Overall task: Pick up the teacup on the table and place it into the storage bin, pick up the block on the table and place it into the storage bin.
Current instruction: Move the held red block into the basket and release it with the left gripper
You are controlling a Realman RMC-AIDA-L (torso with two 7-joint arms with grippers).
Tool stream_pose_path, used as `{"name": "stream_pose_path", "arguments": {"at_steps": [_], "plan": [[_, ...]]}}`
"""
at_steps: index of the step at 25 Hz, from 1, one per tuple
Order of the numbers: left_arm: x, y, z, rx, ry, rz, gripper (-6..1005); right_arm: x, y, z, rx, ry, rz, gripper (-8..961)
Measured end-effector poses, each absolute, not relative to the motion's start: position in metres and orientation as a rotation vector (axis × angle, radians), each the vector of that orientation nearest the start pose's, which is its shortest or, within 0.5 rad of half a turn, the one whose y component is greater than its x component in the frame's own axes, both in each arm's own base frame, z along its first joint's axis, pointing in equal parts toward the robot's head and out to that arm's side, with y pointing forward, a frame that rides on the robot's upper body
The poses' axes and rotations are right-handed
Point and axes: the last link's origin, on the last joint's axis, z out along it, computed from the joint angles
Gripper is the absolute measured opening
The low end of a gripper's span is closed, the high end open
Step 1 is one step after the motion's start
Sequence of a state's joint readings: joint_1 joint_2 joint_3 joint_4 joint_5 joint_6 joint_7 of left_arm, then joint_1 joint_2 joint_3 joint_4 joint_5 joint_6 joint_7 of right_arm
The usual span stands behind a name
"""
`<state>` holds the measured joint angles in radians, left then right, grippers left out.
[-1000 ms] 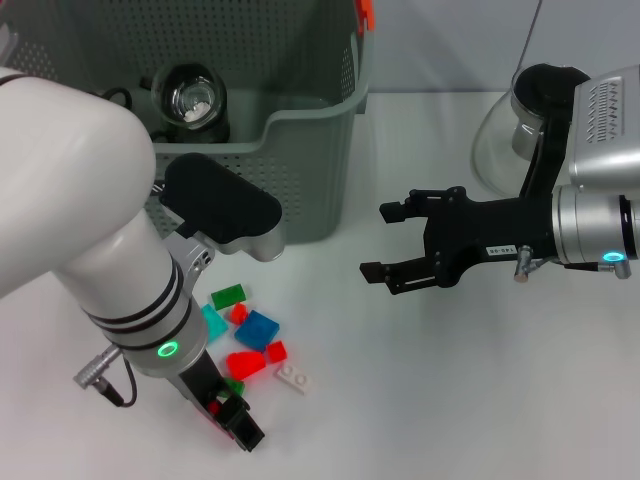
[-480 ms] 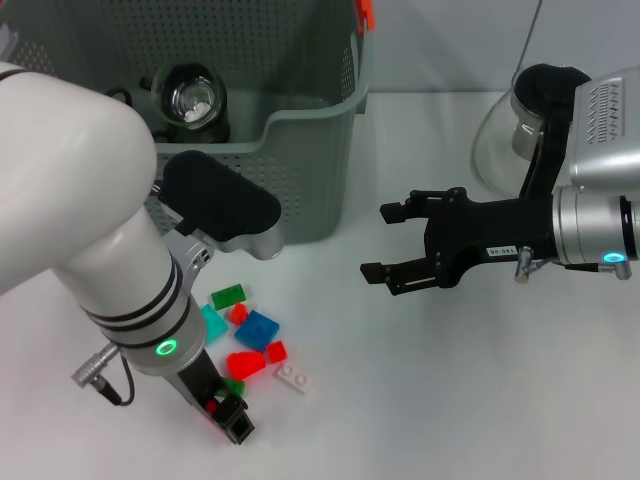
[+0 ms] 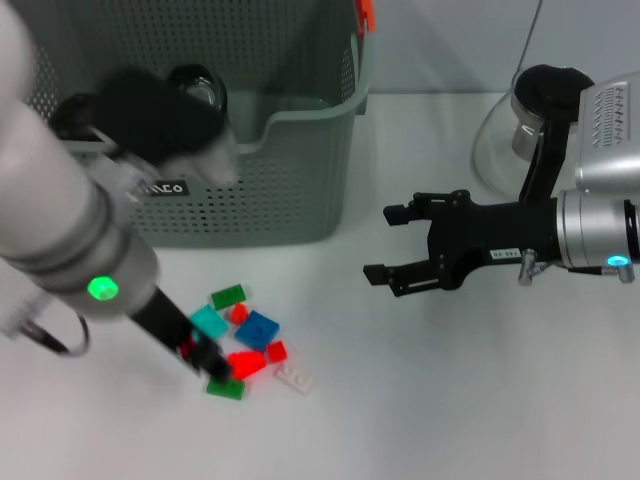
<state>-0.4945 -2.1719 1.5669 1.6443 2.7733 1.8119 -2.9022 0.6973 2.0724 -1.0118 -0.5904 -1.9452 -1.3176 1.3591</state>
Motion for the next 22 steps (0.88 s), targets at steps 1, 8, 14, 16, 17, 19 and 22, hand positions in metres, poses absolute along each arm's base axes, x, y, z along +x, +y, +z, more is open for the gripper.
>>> {"name": "stream_pose_path", "arguments": {"at_steps": [1, 8, 14, 16, 17, 19, 22], "plan": [[-0.154, 0.297, 0.004, -2.436, -1.125, 0.637, 677, 0.211, 0.371, -0.047, -2.885, 0.340, 0.434, 917], [-0.127, 0.326, 0.094, -2.395, -1.031, 0.233, 703, 0.212, 0.370, -0.046, -2.883, 0.375, 0.446, 917], [-0.091, 0.388, 0.134, -2.355, -0.843, 0.091, 726, 0.212, 0.369, -0.046, -2.877, 0.414, 0.460, 916], [-0.088, 0.412, 0.135, -2.320, -0.833, 0.087, 733, 0.213, 0.369, -0.046, -2.880, 0.417, 0.462, 916], [-0.090, 0.426, 0.133, -2.300, -0.845, 0.093, 737, 0.213, 0.369, -0.046, -2.880, 0.418, 0.462, 916], [-0.096, 0.447, 0.129, -2.262, -0.868, 0.103, 744, 0.213, 0.368, -0.046, -2.880, 0.420, 0.463, 916], [-0.109, 0.466, 0.122, -2.212, -0.880, 0.117, 755, 0.213, 0.368, -0.046, -2.881, 0.424, 0.463, 917]]}}
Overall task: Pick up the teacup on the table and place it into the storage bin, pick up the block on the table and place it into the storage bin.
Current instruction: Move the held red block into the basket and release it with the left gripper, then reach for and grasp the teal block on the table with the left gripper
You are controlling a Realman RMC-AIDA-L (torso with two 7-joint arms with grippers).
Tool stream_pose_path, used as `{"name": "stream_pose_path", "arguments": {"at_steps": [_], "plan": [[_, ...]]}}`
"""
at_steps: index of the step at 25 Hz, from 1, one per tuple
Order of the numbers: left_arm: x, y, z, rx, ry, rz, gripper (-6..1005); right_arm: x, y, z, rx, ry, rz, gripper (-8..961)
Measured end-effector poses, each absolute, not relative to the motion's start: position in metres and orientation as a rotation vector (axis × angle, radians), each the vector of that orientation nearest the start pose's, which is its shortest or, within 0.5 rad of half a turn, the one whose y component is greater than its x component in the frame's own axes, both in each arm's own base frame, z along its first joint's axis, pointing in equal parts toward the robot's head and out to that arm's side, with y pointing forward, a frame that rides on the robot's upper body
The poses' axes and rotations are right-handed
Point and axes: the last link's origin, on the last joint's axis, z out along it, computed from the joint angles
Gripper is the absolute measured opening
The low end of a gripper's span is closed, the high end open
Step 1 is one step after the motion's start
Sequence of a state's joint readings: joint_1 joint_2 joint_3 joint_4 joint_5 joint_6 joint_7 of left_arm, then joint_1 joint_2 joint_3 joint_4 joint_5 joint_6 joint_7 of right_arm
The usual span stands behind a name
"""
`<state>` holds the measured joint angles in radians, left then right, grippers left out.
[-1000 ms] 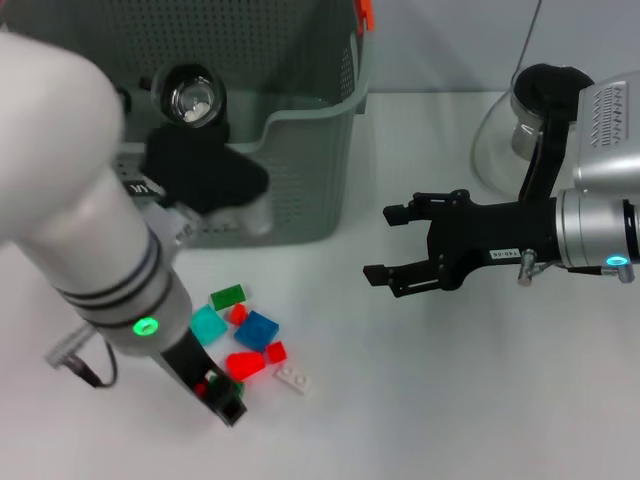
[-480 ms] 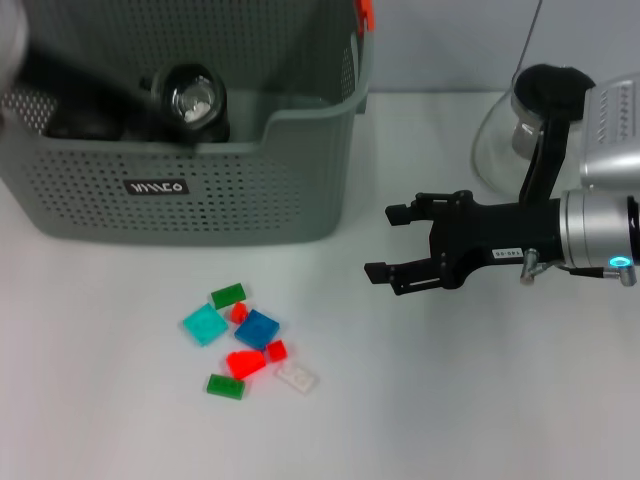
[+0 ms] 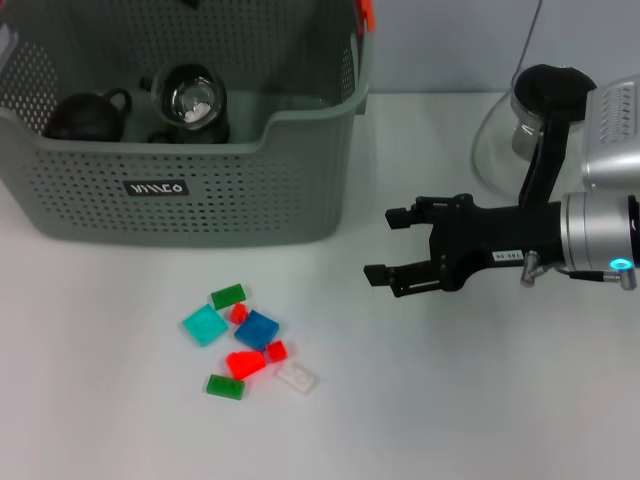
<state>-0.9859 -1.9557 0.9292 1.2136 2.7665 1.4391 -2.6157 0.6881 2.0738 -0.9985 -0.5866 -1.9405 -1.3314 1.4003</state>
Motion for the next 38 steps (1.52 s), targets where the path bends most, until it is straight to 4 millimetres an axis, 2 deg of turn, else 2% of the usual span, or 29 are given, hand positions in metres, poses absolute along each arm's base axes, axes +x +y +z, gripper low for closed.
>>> {"name": "stream_pose_path", "arguments": {"at_steps": [3, 7, 11, 13, 17, 19, 24, 28, 29, 33, 34, 38], "plan": [[-0.116, 0.472, 0.121, -2.182, -0.868, 0.132, 767, 0.213, 0.368, -0.046, -2.880, 0.433, 0.465, 917], [-0.111, 0.465, 0.131, -2.170, -0.839, 0.117, 805, 0.212, 0.368, -0.046, -2.879, 0.437, 0.467, 917], [-0.098, 0.440, 0.143, -2.185, -0.773, 0.047, 868, 0.212, 0.369, -0.045, -2.876, 0.434, 0.466, 916], [-0.088, 0.414, 0.144, -2.258, -0.717, 0.010, 900, 0.212, 0.369, -0.045, -2.876, 0.433, 0.466, 916], [-0.077, 0.356, 0.122, -2.514, -0.604, -0.001, 946, 0.211, 0.371, -0.045, -2.869, 0.432, 0.463, 916], [-0.080, 0.331, 0.104, -2.624, -0.595, 0.048, 943, 0.211, 0.372, -0.045, -2.866, 0.431, 0.463, 917], [-0.098, 0.294, 0.063, -2.776, -0.677, 0.263, 936, 0.212, 0.373, -0.044, -2.854, 0.447, 0.472, 916], [-0.120, 0.287, 0.025, -2.793, -0.851, 0.464, 930, 0.214, 0.372, -0.044, -2.850, 0.464, 0.472, 916], [-0.120, 0.287, 0.025, -2.793, -0.851, 0.464, 929, 0.214, 0.372, -0.044, -2.849, 0.466, 0.471, 917], [-0.144, 0.295, -0.005, -2.709, -1.030, 0.592, 923, 0.217, 0.371, -0.043, -2.847, 0.468, 0.467, 917], [-0.151, 0.299, -0.012, -2.675, -1.046, 0.625, 922, 0.217, 0.371, -0.043, -2.847, 0.466, 0.466, 917], [-0.166, 0.309, -0.019, -2.618, -0.998, 0.707, 916, 0.219, 0.371, -0.042, -2.849, 0.462, 0.456, 917]]}}
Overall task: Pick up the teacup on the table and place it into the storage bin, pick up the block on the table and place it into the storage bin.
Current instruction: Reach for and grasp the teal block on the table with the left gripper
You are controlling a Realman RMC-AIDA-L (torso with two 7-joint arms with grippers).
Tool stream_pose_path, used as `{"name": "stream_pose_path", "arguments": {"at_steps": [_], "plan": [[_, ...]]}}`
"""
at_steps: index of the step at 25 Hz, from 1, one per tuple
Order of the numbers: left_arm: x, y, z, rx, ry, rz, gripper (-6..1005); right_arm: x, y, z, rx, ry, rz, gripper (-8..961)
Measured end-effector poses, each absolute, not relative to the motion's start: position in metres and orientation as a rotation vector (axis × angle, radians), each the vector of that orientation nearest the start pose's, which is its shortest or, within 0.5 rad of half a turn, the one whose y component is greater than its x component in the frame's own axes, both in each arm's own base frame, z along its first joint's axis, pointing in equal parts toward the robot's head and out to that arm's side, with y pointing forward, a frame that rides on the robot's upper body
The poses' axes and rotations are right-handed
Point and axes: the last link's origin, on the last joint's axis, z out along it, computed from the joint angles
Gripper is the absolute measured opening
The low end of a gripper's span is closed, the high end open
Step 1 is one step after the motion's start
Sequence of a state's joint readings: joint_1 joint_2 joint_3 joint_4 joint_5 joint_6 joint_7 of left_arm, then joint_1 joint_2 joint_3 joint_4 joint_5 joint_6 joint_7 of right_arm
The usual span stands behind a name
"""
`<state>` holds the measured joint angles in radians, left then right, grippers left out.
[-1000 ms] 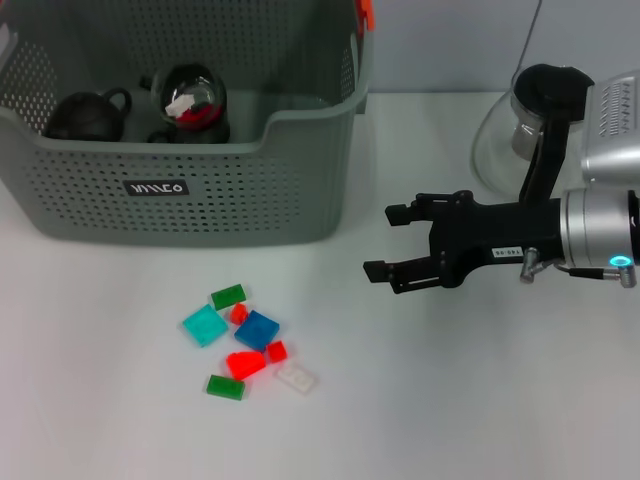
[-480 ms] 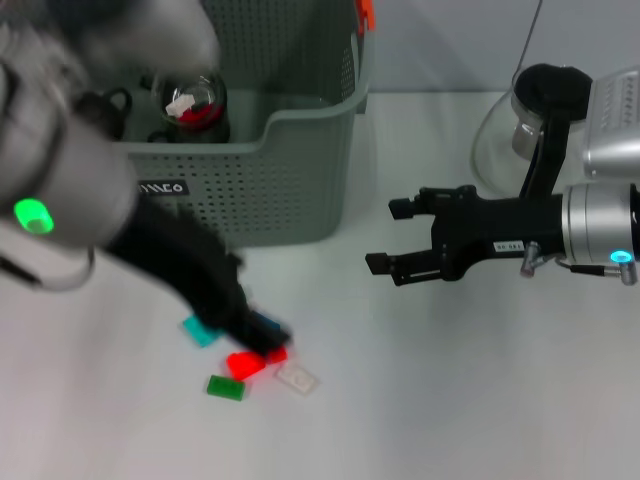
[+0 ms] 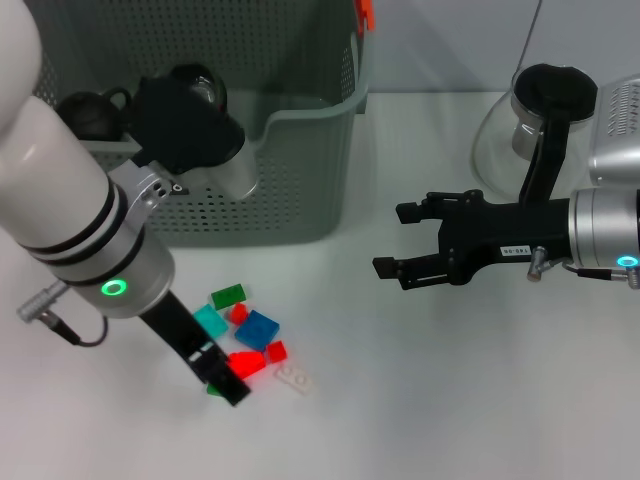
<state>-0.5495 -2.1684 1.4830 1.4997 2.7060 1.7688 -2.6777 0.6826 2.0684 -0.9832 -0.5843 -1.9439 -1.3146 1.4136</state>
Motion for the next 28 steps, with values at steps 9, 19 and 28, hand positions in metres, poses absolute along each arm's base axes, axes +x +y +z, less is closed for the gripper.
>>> {"name": "stream_pose_path", "arguments": {"at_steps": [9, 19, 28], "plan": [[-0.195, 0.328, -0.017, -2.558, -0.779, 0.826, 904, 0.220, 0.370, -0.044, -2.841, 0.473, 0.458, 916], [-0.202, 0.341, -0.024, -2.568, -0.667, 0.793, 890, 0.217, 0.369, -0.048, -2.845, 0.473, 0.469, 917], [-0.200, 0.346, -0.030, -2.576, -0.633, 0.799, 877, 0.215, 0.370, -0.048, -2.846, 0.465, 0.471, 916]]}}
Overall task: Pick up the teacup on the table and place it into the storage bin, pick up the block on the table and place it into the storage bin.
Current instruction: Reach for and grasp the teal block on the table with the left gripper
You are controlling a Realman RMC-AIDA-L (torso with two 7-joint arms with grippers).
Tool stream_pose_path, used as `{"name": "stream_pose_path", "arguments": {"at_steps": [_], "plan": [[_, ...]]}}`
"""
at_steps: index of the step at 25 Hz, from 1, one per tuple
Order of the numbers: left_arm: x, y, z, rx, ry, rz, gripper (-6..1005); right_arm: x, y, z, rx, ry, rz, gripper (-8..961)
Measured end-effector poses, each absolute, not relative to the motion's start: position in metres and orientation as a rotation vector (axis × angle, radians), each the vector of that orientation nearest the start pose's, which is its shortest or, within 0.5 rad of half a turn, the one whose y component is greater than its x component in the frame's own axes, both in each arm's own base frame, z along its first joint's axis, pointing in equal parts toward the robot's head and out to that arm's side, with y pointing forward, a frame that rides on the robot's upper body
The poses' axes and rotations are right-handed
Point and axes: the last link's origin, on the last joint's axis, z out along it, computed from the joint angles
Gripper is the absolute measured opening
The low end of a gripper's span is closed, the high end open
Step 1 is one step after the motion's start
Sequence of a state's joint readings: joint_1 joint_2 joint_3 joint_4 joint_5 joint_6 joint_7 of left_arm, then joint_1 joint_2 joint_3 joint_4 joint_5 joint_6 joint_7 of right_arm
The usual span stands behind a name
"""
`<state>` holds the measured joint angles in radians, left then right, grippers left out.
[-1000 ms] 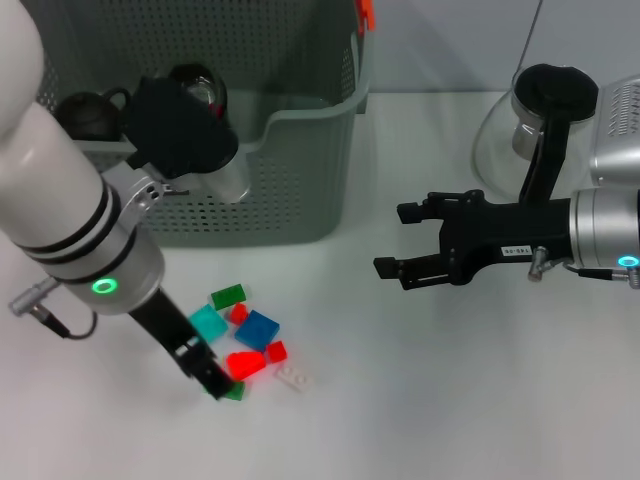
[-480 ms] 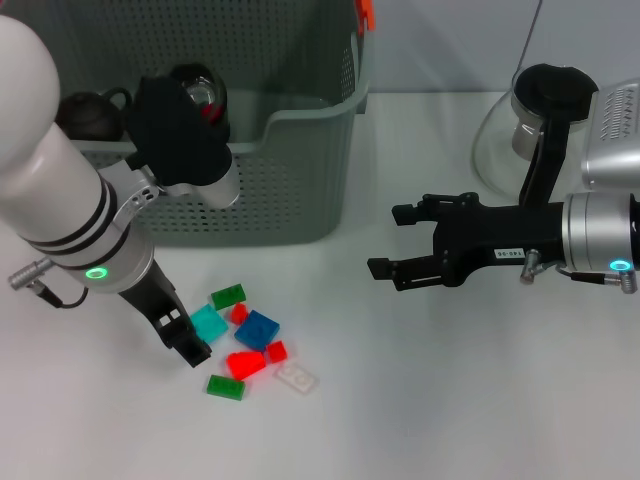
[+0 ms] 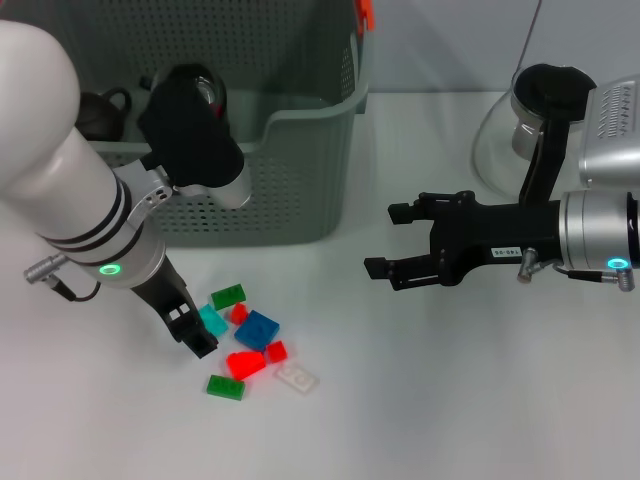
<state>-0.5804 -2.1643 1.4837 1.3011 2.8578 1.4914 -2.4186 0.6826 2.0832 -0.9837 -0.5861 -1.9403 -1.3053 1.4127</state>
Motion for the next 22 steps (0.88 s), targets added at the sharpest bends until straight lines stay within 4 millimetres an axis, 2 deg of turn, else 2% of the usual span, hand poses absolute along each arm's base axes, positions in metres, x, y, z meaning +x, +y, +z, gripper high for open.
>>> {"name": "stream_pose_path", "arguments": {"at_steps": [22], "plan": [[-0.204, 0.348, -0.041, -2.595, -0.594, 0.819, 853, 0.215, 0.371, -0.047, -2.838, 0.463, 0.469, 916]]}}
